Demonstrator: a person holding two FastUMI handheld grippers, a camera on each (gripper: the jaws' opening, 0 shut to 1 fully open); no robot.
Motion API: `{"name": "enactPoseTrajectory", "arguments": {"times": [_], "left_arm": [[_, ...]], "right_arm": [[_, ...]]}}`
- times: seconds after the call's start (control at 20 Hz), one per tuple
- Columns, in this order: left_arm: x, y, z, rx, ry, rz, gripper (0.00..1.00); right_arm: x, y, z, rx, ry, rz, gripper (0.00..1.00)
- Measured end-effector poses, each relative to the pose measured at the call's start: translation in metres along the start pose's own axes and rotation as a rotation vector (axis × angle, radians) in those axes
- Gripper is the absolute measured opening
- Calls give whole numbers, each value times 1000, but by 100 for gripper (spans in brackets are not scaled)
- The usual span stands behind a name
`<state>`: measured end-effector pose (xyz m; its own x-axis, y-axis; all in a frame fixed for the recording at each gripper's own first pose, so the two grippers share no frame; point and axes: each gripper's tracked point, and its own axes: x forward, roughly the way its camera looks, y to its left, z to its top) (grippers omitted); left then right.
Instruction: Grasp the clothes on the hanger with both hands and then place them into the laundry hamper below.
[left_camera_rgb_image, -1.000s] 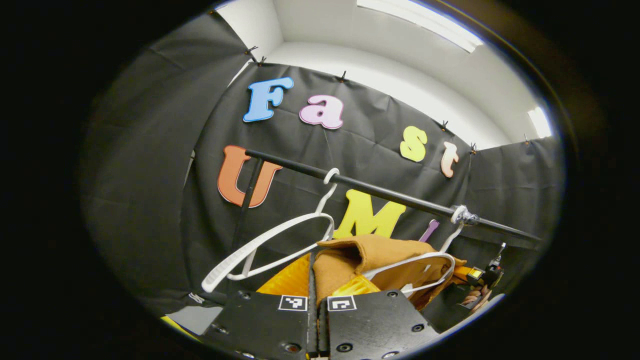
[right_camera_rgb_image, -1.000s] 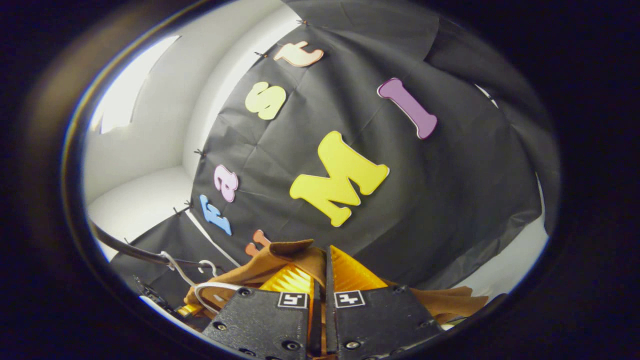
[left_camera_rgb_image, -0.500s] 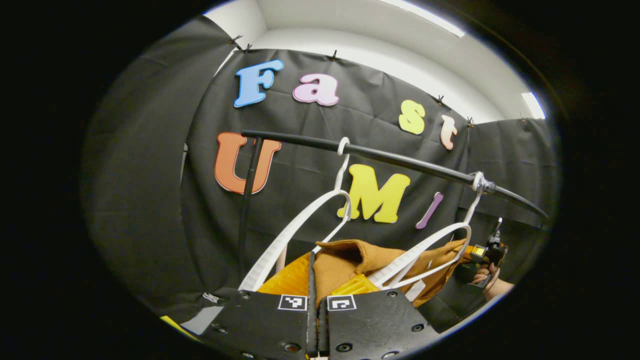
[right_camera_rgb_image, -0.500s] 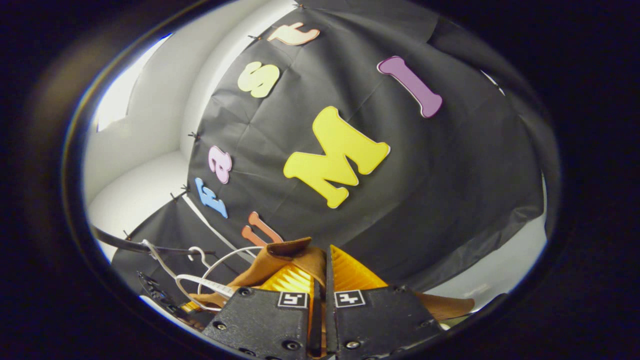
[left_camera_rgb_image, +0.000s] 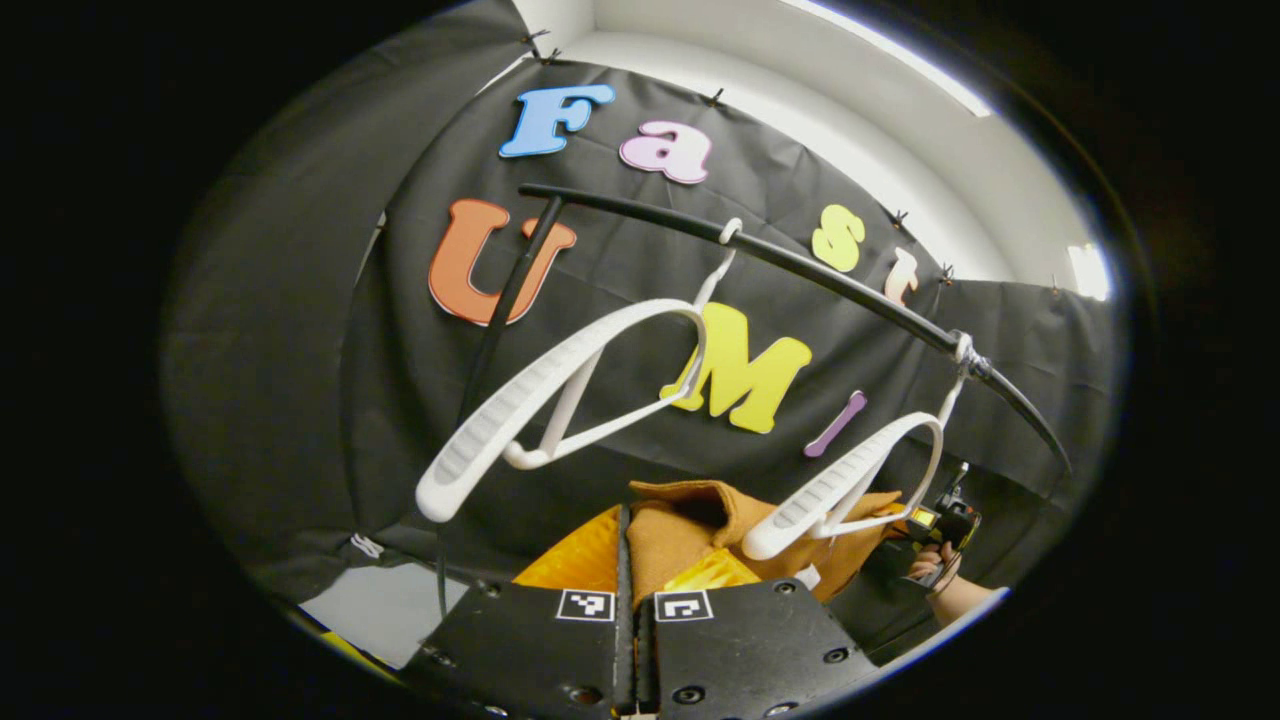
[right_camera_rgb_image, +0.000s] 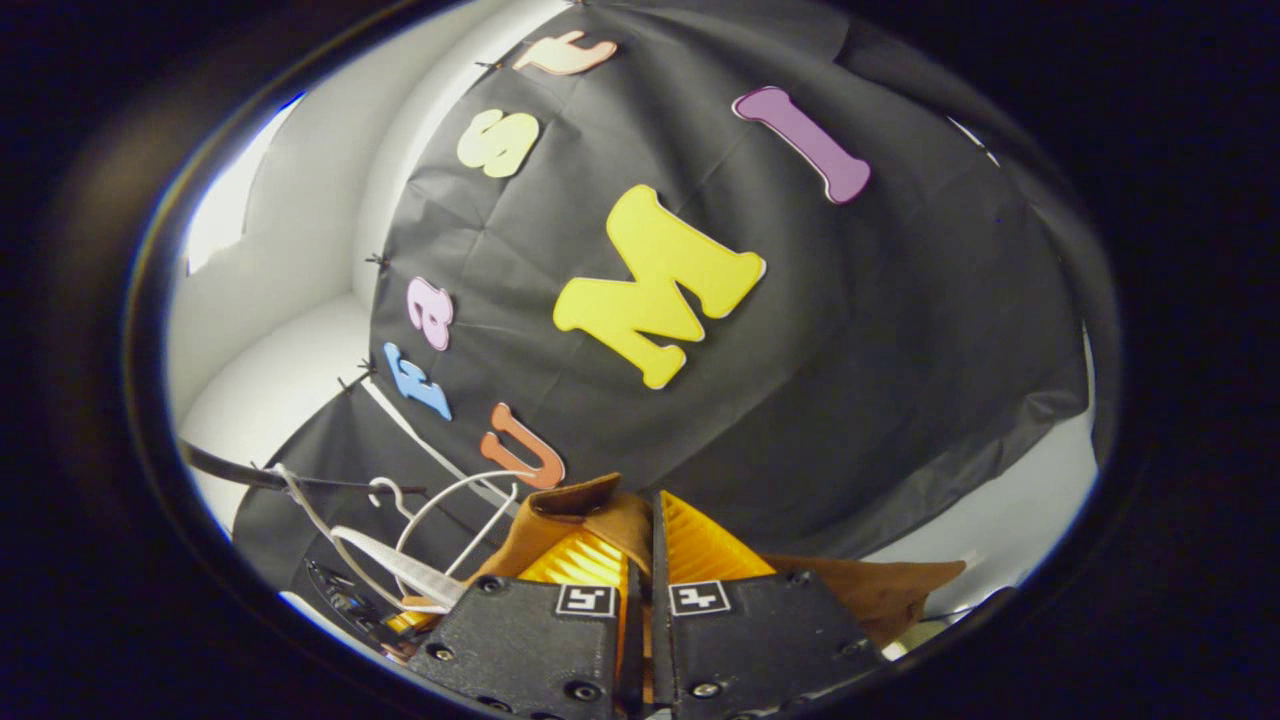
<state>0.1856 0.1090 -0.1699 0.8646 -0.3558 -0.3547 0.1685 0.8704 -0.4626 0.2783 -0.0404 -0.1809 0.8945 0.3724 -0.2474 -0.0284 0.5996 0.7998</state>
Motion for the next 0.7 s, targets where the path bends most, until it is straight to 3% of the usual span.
{"name": "enactPoseTrajectory", "arguments": {"times": [0.1,0.2,0.25,0.3,0.5,0.55,0.7], "left_arm": [[2,1,-10,-5,18,15,5],[1,4,-16,8,36,33,1],[-2,6,-18,12,42,38,5],[-2,6,-20,15,41,38,1],[-10,-8,-34,8,35,28,1],[-12,-13,-38,15,34,23,5],[-19,-33,-48,43,28,-2,1]], "right_arm": [[-6,-9,-12,7,20,-11,6],[-12,-13,-17,25,24,-7,7],[-15,-17,-22,20,32,-16,7],[-18,-23,-26,22,34,-23,6],[-38,-26,-38,57,43,-21,7],[-43,-24,-40,77,38,-8,6],[-54,-20,-53,91,50,6,6]]}}
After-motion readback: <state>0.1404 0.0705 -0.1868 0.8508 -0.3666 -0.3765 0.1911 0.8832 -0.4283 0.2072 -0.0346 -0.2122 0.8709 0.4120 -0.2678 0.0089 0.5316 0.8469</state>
